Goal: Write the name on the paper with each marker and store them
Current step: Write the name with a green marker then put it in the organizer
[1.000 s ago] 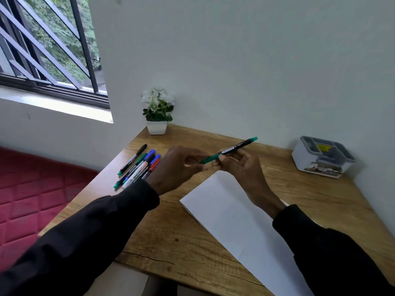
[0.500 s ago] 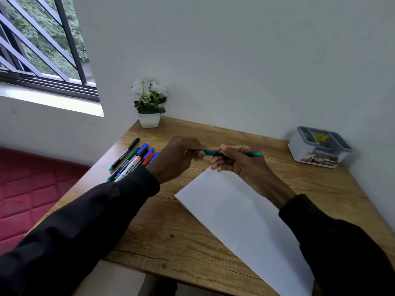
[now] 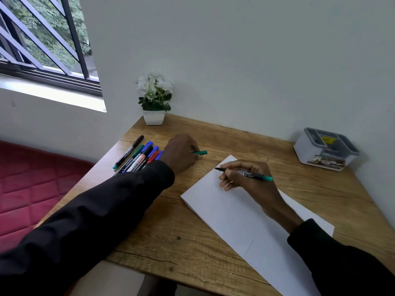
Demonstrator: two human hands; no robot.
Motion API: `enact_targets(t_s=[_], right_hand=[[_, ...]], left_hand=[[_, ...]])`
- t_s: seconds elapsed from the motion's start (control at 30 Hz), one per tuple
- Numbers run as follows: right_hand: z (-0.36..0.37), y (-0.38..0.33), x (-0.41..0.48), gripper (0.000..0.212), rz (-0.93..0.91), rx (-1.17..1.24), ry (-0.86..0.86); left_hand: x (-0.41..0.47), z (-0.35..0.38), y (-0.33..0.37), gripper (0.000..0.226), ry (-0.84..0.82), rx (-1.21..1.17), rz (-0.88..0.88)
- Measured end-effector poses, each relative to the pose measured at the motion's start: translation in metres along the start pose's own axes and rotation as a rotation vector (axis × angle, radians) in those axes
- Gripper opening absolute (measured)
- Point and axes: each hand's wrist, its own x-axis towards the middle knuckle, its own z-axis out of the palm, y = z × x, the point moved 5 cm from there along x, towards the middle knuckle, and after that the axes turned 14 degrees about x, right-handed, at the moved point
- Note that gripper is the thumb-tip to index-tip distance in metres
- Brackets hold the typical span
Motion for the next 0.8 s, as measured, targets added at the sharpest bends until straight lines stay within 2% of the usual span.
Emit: enact_targets(t_s=[0.3, 0.4, 0.47, 0.53, 0.6, 0.8], right_hand=[[-0.004, 0.024, -0.012, 0.015, -0.005, -0.043, 0.008], [-0.005, 0.024, -0.011, 0.015, -0.007, -0.058, -0.007], [-0.007, 0.023, -0.011, 0.015, -0.011, -0.048, -0.016], [-0.009, 0.022, -0.011, 0.015, -0.015, -0.044, -0.029], [-0.010, 0.019, -0.012, 0.015, -0.031, -0.050, -0.042], [-0.007, 0.014, -0.012, 0.016, -0.089, -0.049, -0.075]], left_hand=[[0.009, 0.019, 0.002, 0.037, -0.102, -0.036, -0.041], [0.001, 0.012, 0.000, 0.031, -0.075, -0.099, 0.048], [-0.009, 0.003, 0.001, 0.026, -0.082, -0.180, 0.186], [-0.021, 0.000, 0.005, 0.024, -0.188, -0.231, 0.336], [-0.029, 0.000, 0.006, 0.028, -0.310, -0.263, 0.402], [-0.032, 0.008, 0.000, 0.034, -0.465, -0.222, 0.390]])
